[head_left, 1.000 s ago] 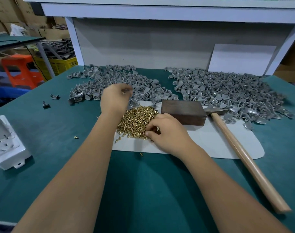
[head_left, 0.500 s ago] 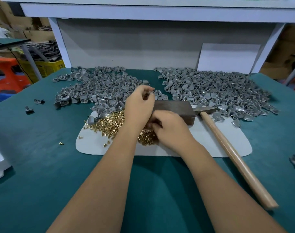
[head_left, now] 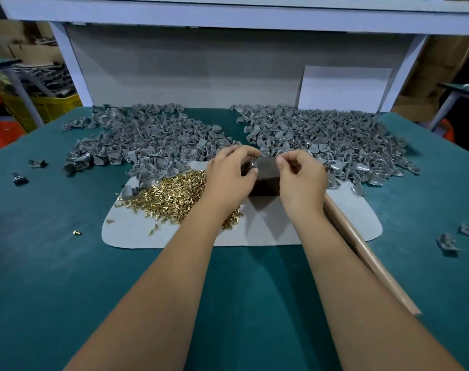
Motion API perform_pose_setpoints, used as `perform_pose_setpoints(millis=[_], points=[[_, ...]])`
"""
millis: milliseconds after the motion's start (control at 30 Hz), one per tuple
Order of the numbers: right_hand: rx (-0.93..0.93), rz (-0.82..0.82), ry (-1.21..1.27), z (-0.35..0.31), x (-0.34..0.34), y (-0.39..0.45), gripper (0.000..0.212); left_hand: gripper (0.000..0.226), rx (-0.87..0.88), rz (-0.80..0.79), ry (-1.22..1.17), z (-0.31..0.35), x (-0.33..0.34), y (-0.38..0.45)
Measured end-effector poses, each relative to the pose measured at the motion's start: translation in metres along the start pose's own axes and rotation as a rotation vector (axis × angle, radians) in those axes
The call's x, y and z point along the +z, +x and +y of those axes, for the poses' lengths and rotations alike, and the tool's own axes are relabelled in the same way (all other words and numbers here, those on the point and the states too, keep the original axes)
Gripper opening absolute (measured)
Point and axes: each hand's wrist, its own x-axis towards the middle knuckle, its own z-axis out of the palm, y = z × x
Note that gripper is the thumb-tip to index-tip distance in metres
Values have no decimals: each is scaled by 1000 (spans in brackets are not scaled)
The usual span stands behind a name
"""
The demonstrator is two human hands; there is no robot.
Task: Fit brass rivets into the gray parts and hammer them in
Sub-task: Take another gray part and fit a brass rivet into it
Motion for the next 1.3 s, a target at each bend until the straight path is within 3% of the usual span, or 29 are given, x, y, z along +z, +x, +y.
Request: perform_pose_setpoints(millis=[333, 567, 700, 767, 933, 1167, 1300], points=[[26, -51, 94, 1, 3, -1, 29, 27, -48, -42, -39, 3, -6, -2], [-16, -64, 138, 2, 2, 0, 38, 30, -204, 97, 28, 5, -3, -2], [-4, -56, 186, 0, 2, -1, 37, 17, -207, 119, -60, 8, -5, -5], [-10, -56, 217, -1, 2, -1, 34, 25, -204, 145, -133, 8, -7, -5], [-30, -78, 289, -5, 4, -4, 37, 27, -113, 92, -113, 13, -5, -5], [-12, -92, 263, -3, 8, -6, 36, 18, -136, 51, -99, 11, -5, -2], [-18, -93, 209, -3, 7, -6, 17, 15, -129, 49, -109, 10, -3, -2]])
